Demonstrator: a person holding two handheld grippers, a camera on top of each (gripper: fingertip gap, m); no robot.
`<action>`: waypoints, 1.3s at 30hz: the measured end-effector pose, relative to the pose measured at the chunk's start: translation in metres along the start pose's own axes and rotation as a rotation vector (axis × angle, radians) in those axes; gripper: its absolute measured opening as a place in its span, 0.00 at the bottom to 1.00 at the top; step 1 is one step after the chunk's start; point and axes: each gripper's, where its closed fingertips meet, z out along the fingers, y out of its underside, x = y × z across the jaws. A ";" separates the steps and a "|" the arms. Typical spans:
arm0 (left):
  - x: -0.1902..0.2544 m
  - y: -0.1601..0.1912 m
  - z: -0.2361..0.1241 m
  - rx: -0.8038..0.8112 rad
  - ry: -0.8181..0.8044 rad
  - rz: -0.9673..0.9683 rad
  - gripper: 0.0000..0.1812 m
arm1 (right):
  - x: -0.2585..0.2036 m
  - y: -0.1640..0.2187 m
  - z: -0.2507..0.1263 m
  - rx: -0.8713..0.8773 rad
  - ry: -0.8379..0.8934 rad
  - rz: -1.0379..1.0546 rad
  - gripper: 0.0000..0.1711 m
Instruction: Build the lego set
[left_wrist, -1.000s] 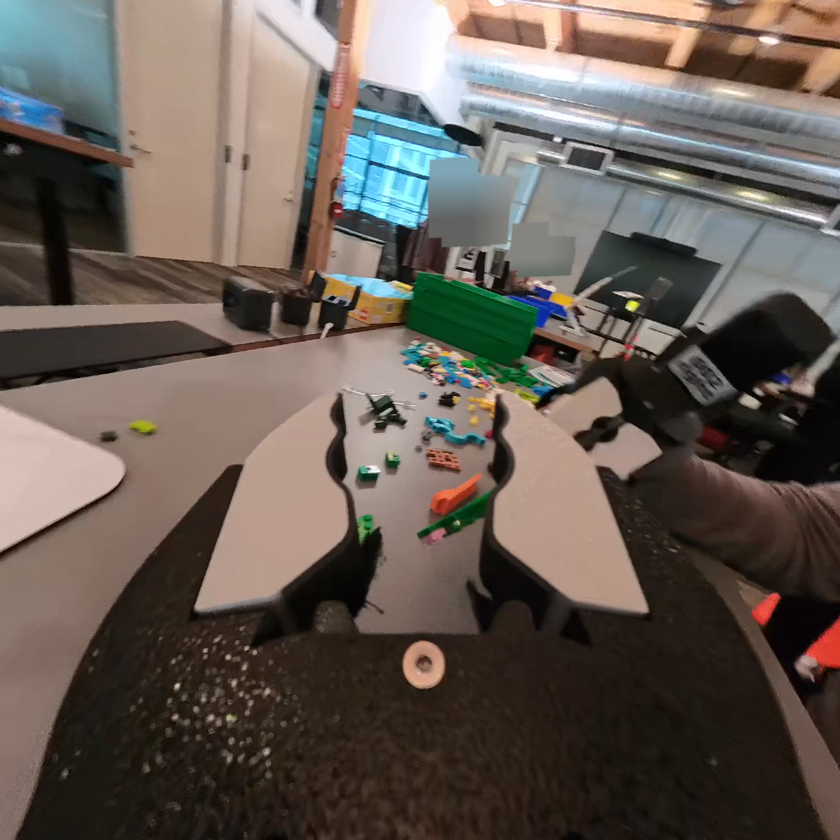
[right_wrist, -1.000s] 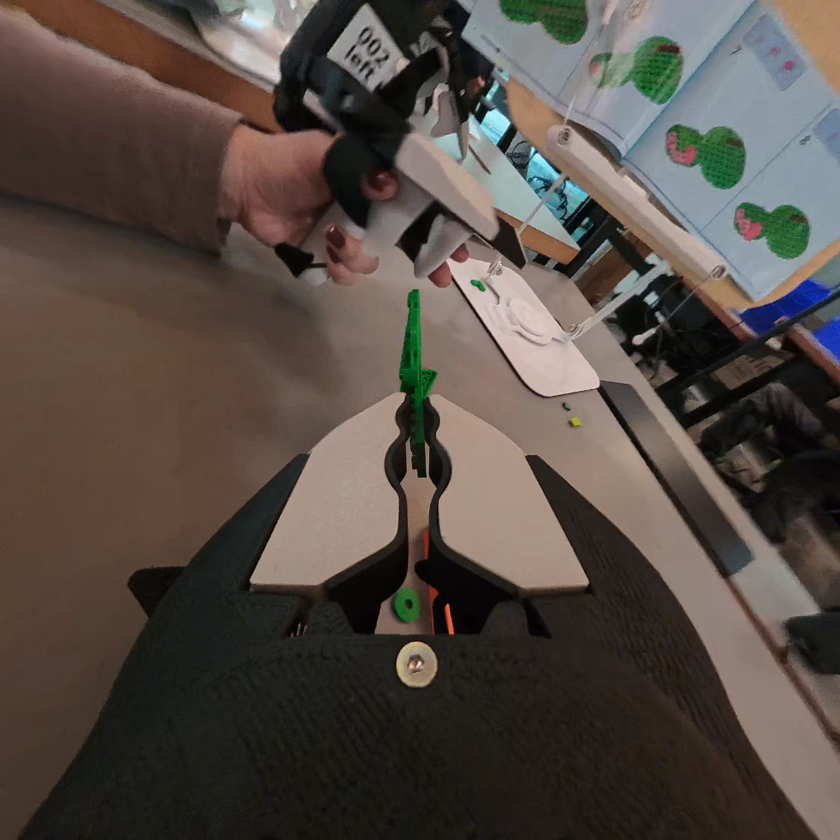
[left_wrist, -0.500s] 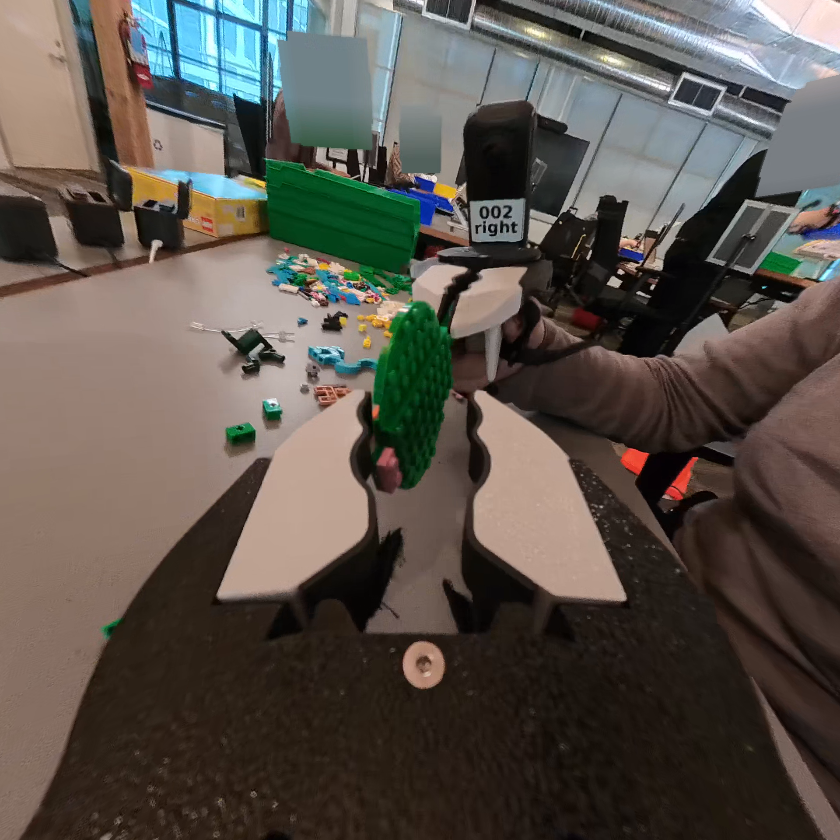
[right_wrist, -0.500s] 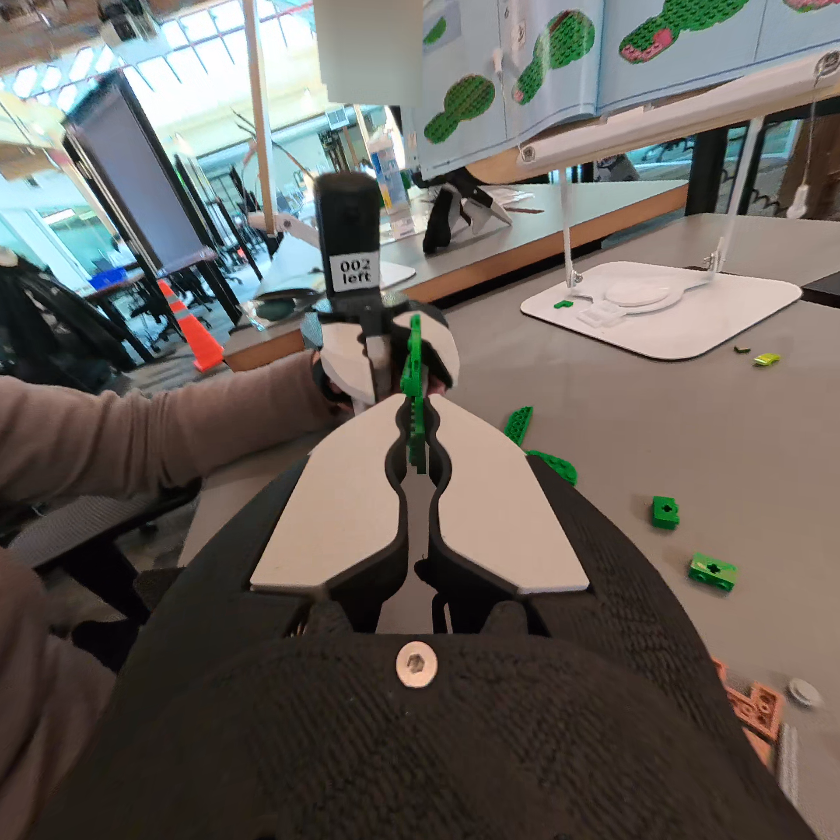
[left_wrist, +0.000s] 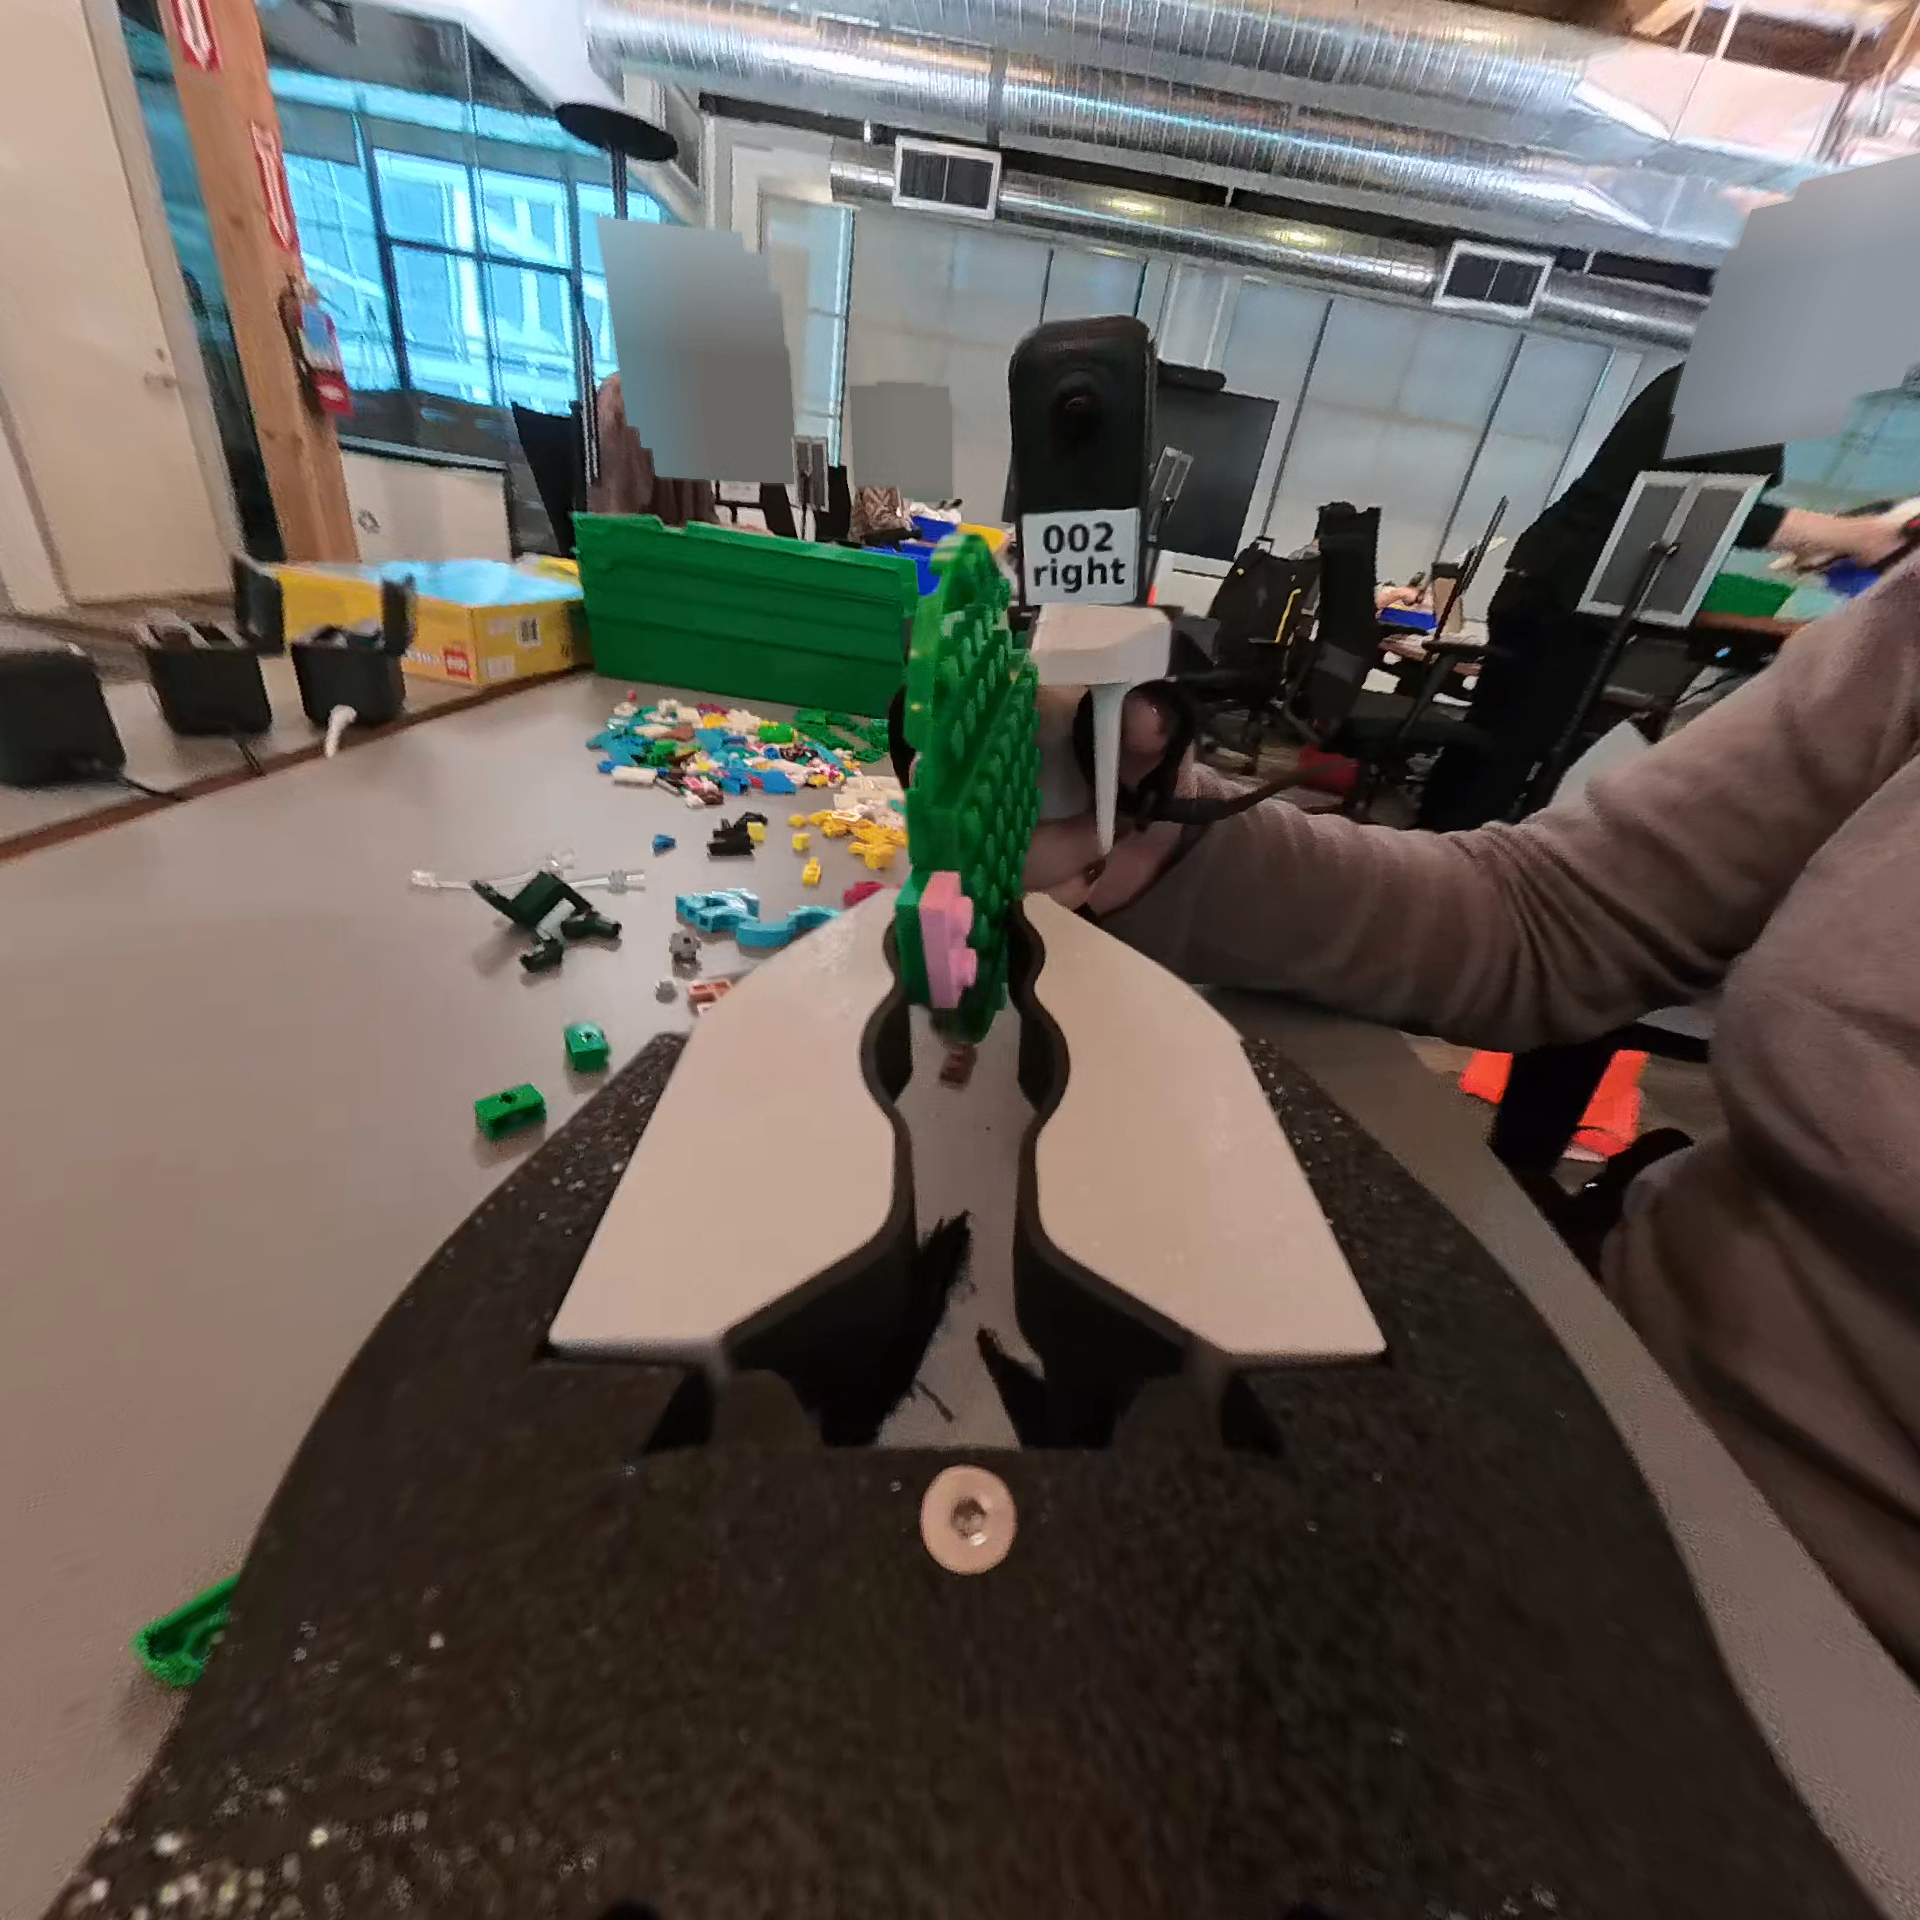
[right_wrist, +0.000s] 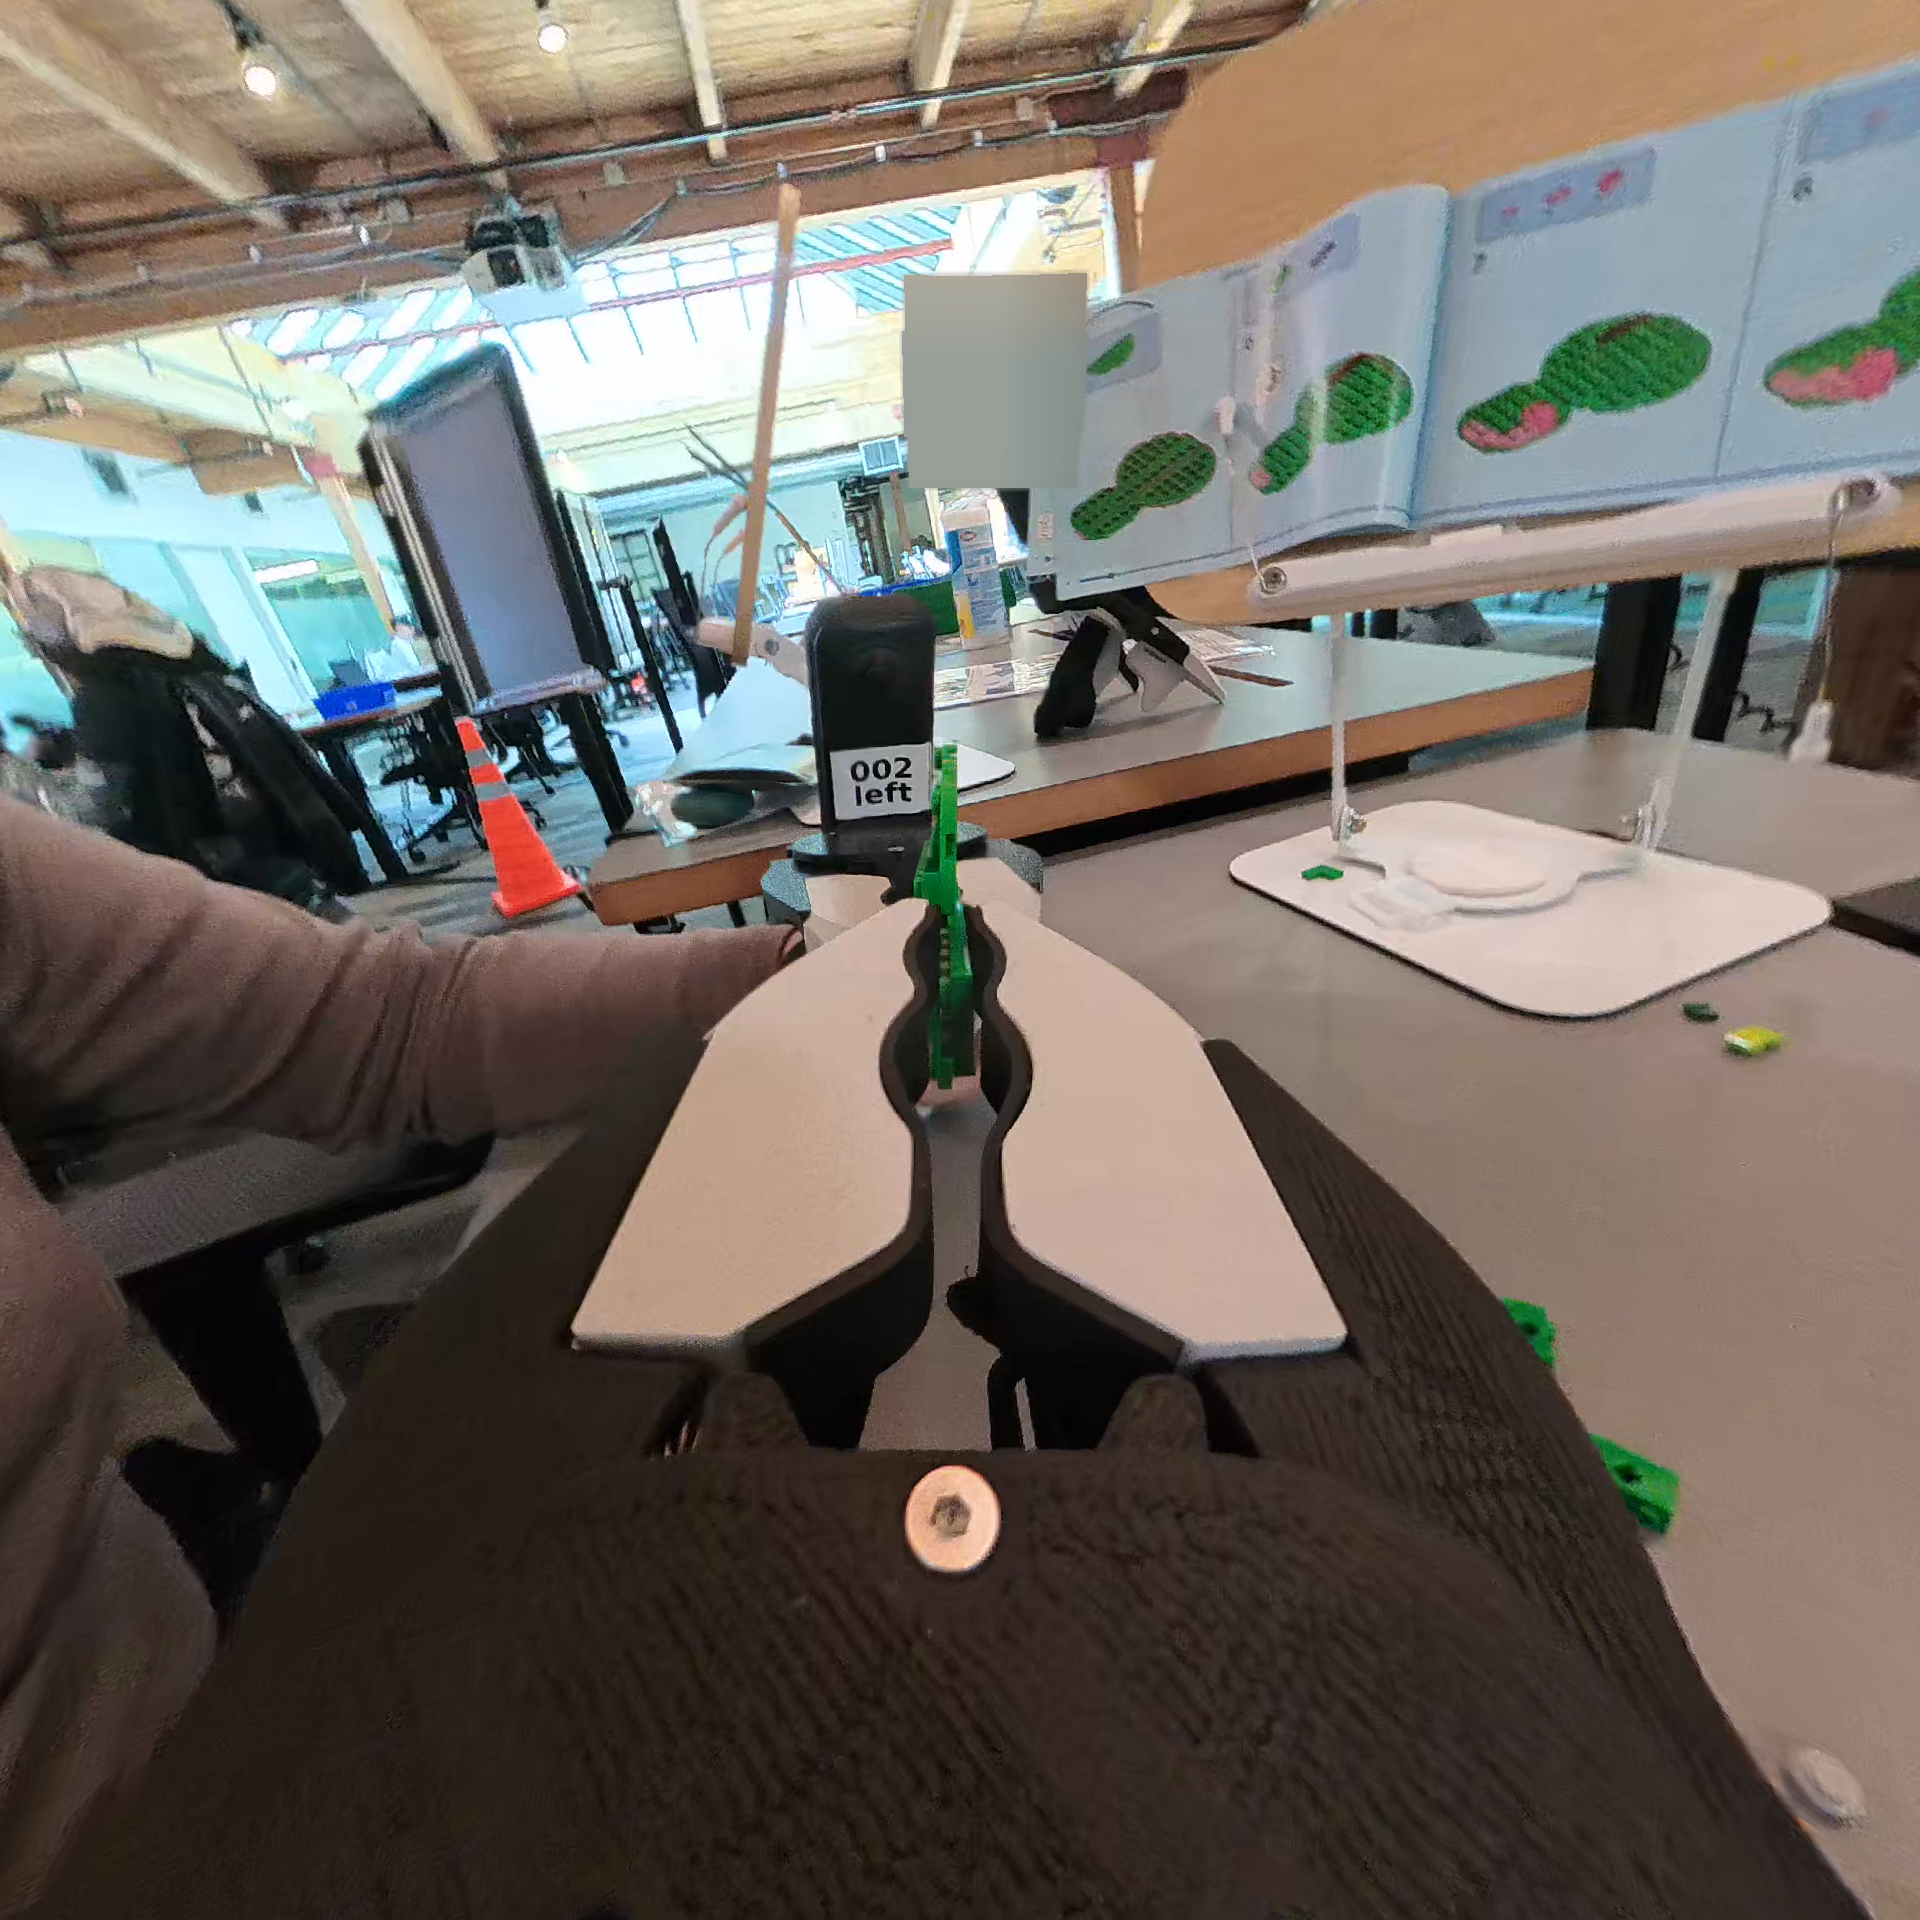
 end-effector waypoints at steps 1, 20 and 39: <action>0.000 -0.001 0.001 0.007 -0.016 0.033 0.09 | -0.002 -0.001 -0.001 -0.003 -0.007 -0.033 0.02; 0.003 0.001 0.006 -0.006 -0.013 0.005 0.25 | -0.015 0.004 -0.004 -0.054 -0.027 -0.252 0.01; -0.026 0.047 0.004 -0.615 -0.423 1.278 0.05 | -0.009 0.071 0.003 -0.564 0.140 -1.070 0.17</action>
